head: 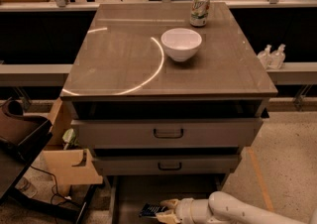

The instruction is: Place rxbar blueberry into bottom drawer

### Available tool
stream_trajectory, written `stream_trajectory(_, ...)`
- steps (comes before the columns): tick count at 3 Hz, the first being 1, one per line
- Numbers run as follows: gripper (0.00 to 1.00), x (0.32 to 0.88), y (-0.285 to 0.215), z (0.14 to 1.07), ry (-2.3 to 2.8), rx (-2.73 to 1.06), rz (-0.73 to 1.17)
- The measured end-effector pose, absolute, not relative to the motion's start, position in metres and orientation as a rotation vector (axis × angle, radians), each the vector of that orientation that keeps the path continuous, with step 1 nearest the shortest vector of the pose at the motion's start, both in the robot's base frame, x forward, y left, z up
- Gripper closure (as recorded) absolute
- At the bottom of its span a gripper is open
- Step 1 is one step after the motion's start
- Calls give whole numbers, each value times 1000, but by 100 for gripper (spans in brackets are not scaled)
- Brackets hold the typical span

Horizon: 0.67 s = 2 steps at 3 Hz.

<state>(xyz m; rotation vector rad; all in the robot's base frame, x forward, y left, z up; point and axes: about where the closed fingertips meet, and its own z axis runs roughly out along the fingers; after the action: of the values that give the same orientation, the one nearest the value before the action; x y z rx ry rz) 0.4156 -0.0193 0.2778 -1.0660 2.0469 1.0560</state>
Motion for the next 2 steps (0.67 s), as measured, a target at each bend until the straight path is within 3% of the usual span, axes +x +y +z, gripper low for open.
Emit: stream_trajectory(2, 100, 429, -6, 250, 2040, -1036, 1063)
